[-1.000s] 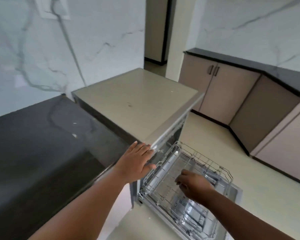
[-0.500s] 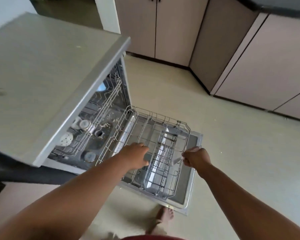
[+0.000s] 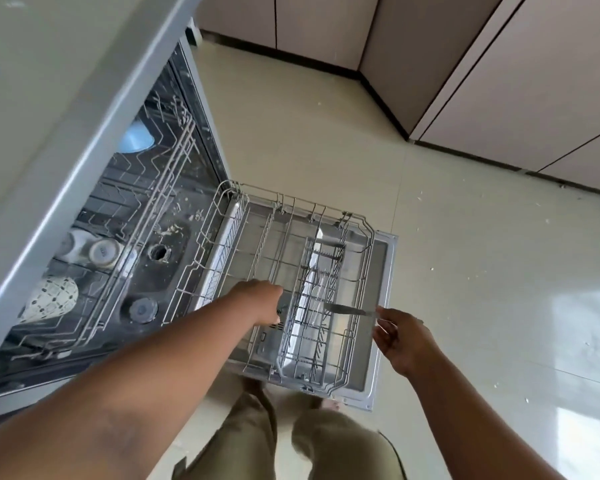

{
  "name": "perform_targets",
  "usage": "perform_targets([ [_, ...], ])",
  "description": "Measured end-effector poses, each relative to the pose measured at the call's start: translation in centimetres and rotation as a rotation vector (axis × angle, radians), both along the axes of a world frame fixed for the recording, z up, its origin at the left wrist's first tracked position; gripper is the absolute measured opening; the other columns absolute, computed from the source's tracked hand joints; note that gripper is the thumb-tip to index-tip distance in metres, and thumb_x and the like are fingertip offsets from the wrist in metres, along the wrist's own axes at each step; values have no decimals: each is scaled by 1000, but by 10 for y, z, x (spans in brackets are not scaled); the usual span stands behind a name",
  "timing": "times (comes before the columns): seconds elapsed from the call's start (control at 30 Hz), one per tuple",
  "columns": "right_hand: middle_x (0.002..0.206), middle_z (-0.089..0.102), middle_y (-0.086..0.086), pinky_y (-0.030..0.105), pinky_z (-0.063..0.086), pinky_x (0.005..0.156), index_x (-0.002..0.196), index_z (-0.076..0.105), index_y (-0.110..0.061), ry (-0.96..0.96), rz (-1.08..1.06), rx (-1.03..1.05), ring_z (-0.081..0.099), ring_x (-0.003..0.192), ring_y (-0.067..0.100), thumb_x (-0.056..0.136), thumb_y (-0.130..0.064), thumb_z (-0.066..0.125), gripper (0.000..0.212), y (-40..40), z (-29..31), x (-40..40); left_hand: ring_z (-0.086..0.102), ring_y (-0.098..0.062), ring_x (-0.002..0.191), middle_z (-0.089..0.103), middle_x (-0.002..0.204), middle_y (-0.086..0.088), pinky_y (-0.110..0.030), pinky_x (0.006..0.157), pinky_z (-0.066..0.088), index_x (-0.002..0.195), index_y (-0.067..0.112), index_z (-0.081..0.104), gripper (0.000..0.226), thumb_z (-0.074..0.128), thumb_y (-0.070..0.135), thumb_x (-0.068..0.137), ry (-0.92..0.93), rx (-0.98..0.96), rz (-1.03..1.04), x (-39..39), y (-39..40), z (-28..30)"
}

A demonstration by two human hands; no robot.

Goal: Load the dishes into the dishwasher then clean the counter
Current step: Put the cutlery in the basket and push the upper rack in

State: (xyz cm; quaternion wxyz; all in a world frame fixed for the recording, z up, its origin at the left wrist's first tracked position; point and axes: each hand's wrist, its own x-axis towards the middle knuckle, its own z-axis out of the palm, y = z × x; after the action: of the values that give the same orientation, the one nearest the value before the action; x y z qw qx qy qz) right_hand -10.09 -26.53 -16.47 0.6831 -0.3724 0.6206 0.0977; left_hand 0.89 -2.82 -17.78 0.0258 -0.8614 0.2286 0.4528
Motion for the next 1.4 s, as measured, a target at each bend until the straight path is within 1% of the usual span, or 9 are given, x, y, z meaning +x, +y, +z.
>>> perform_targets([
  [0.17, 50, 45, 2, 16, 49, 45, 86, 61, -3, -16, -253, 104, 42, 40, 11, 91, -1, 58, 6, 5, -59, -8, 57, -23, 107, 57, 124, -7, -36, 89, 48, 134, 14, 44, 50, 58, 38, 93, 87, 29, 6, 7, 0, -38],
  [0.37, 69, 64, 6, 18, 54, 51, 89, 64, -6, -92, -403, 143, 61, 61, 16, 95, -8, 57, 10, 2, -124, 4, 56, -19, 114, 55, 133, -4, -32, 94, 46, 137, 19, 46, 47, 55, 39, 95, 240, 7, 214, -10, -12, -115],
  [0.63, 84, 71, 13, 27, 54, 56, 90, 56, -8, -49, -202, -86, 65, 61, 20, 88, 0, 65, 12, 26, -172, 20, 65, -21, 83, 69, 104, -10, -30, 69, 54, 105, 15, 62, 43, 48, 54, 95, 491, -323, 1178, -4, -98, -175],
  [0.77, 69, 69, 5, 25, 48, 54, 81, 66, -8, -46, -64, -183, 60, 59, 14, 82, -5, 75, 10, 55, -175, 17, 69, -15, 67, 72, 87, -2, -23, 53, 52, 95, 10, 66, 26, 61, 35, 94, 460, -334, 1330, 4, -132, -201],
  [0.87, 66, 72, -1, 26, 47, 57, 78, 74, -17, 25, 191, -315, 60, 59, 11, 79, -15, 80, 6, 60, -188, 14, 71, -17, 73, 74, 85, -3, -25, 54, 52, 102, 7, 62, 13, 53, 13, 95, 349, -346, 1271, 8, -141, -214],
  [1.0, 62, 65, -10, 15, 33, 45, 79, 72, -22, 161, 652, -464, 56, 56, 5, 85, -26, 70, 8, 53, -201, 18, 64, -18, 75, 71, 94, 2, -32, 69, 53, 105, 13, 60, 15, 52, 23, 98, 364, -401, 1002, 8, -139, -221],
  [1.1, 61, 62, -5, 21, 33, 46, 76, 70, -14, 214, 713, -473, 52, 55, 10, 87, -22, 65, 13, 44, -216, 30, 55, -15, 64, 71, 94, -5, -27, 65, 45, 105, 7, 64, 33, 51, 37, 98, 311, -398, 791, 12, -140, -229],
  [1.23, 58, 64, -1, 21, 40, 51, 66, 67, -12, 271, 716, -488, 58, 56, 16, 83, -20, 66, 19, 36, -245, 49, 60, -23, 107, 63, 124, -9, -31, 93, 47, 126, 11, 58, 45, 47, 45, 98, 237, -405, 611, 22, -134, -236],
  [1.4, 48, 45, -1, 23, 25, 41, 57, 53, -13, 265, 797, -580, 39, 47, 15, 80, -9, 59, 24, 42, -260, 60, 61, -16, 84, 65, 100, 6, -26, 72, 47, 112, 24, 63, 23, 51, 36, 97, 57, -392, 544, 27, -106, -244],
])
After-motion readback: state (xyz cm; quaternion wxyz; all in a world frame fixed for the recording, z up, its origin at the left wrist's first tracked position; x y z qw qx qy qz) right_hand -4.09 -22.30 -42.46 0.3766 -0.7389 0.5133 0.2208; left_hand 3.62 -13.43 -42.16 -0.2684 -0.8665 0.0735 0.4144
